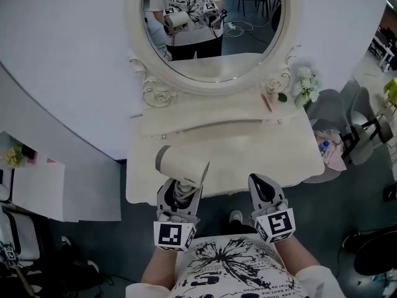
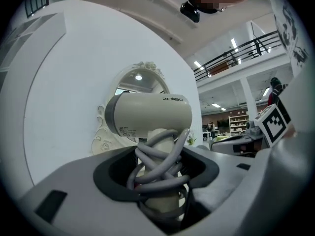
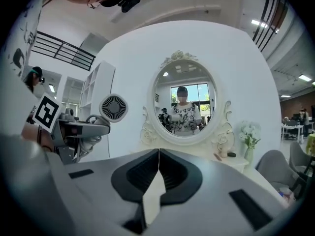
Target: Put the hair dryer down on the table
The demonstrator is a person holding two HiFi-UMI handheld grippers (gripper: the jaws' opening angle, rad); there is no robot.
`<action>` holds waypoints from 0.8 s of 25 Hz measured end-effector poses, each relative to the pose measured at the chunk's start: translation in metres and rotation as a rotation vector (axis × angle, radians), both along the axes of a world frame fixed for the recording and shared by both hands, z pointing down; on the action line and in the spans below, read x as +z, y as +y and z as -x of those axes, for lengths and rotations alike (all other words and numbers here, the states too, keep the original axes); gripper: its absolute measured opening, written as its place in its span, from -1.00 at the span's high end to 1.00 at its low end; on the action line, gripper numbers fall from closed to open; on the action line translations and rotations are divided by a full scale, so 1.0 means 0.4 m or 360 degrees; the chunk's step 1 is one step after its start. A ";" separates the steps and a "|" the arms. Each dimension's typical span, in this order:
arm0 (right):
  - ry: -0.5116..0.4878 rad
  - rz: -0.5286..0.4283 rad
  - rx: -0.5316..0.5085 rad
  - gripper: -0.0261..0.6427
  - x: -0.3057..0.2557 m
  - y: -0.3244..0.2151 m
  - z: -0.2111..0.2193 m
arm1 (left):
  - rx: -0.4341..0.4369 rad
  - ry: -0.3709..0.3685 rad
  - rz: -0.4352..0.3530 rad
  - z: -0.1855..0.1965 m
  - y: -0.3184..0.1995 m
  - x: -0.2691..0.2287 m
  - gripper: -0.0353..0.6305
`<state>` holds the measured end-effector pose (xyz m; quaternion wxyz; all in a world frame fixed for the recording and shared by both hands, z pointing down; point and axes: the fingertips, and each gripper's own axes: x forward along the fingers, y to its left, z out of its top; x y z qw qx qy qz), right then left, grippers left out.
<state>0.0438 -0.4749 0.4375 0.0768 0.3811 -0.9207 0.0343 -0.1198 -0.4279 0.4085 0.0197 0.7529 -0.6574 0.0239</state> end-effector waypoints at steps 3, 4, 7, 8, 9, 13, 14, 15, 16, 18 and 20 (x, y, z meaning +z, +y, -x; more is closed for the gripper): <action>0.0011 0.0012 -0.0091 0.87 0.017 -0.091 -0.021 | -0.0094 -0.0004 0.0029 -0.028 -0.063 0.024 0.13; 0.0012 0.0016 -0.0113 0.87 0.023 -0.116 -0.026 | -0.0117 0.0001 0.0039 -0.034 -0.080 0.035 0.13; 0.0018 0.0031 -0.0186 0.87 0.045 -0.174 -0.031 | -0.0191 0.0012 0.0096 -0.046 -0.118 0.078 0.13; 0.0024 0.0036 -0.0225 0.87 0.051 -0.188 -0.029 | -0.0223 0.0015 0.0125 -0.049 -0.125 0.094 0.13; 0.0027 0.0042 -0.0263 0.87 0.057 -0.200 -0.026 | -0.0250 0.0020 0.0156 -0.050 -0.130 0.110 0.13; 0.0042 0.0048 -0.0356 0.87 0.079 -0.242 -0.008 | -0.0304 0.0056 0.0271 -0.047 -0.163 0.173 0.13; 0.0048 0.0051 -0.0370 0.86 0.086 -0.251 -0.003 | -0.0311 0.0072 0.0304 -0.046 -0.173 0.192 0.13; 0.0053 0.0059 -0.0380 0.86 0.094 -0.261 0.002 | -0.0315 0.0085 0.0340 -0.045 -0.182 0.213 0.13; 0.0055 0.0071 -0.0387 0.87 0.102 -0.271 0.006 | -0.0314 0.0093 0.0378 -0.045 -0.191 0.235 0.13; 0.0052 0.0103 -0.0382 0.87 0.119 -0.293 0.010 | -0.0298 0.0096 0.0463 -0.047 -0.213 0.281 0.13; 0.0047 0.0123 -0.0369 0.86 0.133 -0.320 0.015 | -0.0268 0.0094 0.0548 -0.049 -0.241 0.329 0.13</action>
